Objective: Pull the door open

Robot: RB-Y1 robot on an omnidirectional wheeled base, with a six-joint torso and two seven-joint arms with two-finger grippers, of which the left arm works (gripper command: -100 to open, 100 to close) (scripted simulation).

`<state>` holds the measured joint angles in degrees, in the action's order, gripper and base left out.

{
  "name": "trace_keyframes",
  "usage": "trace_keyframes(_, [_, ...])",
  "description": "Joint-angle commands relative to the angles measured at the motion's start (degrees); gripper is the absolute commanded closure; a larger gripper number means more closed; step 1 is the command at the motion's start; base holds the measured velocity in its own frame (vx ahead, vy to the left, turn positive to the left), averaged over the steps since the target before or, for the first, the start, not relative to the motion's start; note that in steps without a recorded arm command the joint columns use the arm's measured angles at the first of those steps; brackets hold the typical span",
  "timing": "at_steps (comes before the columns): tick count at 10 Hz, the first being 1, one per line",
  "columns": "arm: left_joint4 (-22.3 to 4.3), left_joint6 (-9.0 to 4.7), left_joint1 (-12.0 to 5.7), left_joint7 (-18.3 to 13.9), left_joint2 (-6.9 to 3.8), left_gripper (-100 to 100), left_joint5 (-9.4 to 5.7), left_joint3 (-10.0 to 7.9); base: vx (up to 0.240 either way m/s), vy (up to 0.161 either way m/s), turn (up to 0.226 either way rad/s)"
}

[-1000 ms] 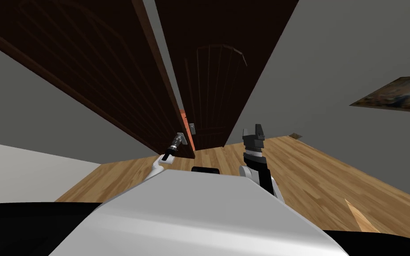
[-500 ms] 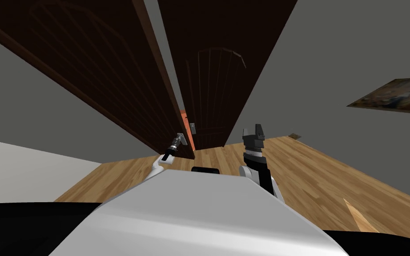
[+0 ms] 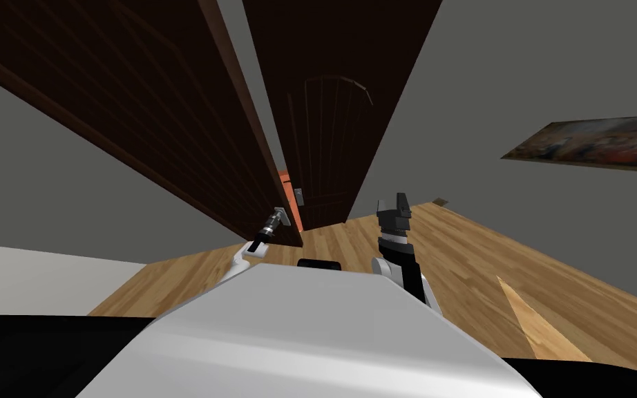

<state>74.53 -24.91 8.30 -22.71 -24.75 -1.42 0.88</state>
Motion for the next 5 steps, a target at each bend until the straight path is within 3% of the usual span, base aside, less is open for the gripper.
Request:
trace_keyframes(1, [0.36,-1.5,1.5,-1.35,-1.41,100,0.13,1.26,-0.243,0.151,-0.184])
trace_keyframes(5, [1.89,-4.28,4.1,-4.37,-4.79,100,0.29,3.77,-0.214,0.127,-0.157])
